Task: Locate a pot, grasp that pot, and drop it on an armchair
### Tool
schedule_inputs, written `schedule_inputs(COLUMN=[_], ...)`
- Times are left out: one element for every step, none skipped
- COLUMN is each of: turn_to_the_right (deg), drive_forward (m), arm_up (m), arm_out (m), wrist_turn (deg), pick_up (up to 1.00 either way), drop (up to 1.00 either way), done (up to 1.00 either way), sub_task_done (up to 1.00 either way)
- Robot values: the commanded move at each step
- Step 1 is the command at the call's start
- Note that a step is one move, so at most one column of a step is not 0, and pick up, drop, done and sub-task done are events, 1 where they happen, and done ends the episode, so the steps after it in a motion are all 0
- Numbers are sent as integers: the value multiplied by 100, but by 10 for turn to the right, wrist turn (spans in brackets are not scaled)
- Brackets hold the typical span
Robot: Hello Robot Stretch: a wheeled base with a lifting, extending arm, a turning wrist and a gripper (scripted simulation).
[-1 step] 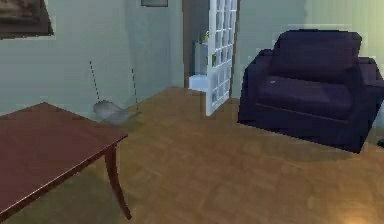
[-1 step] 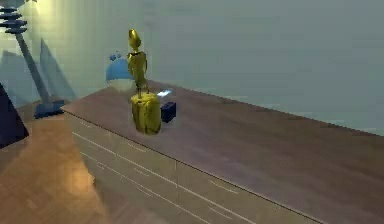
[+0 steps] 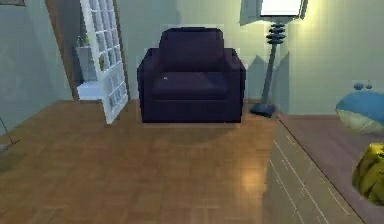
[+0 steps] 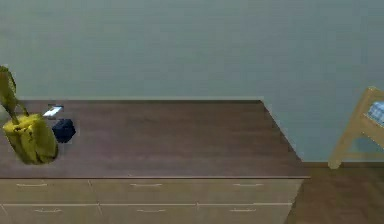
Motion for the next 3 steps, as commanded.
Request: schedule_inputs(turn_to_the_right=[0,-390,0], drive_forward=[30,0,100], arm_up=[0,0,0], arm_out=[0,0,0], wrist_turn=[0,0,0], pick_up=[0,0,0], drop=[0,0,0], done=[0,0,0], sub_task_done=[0,0,0])
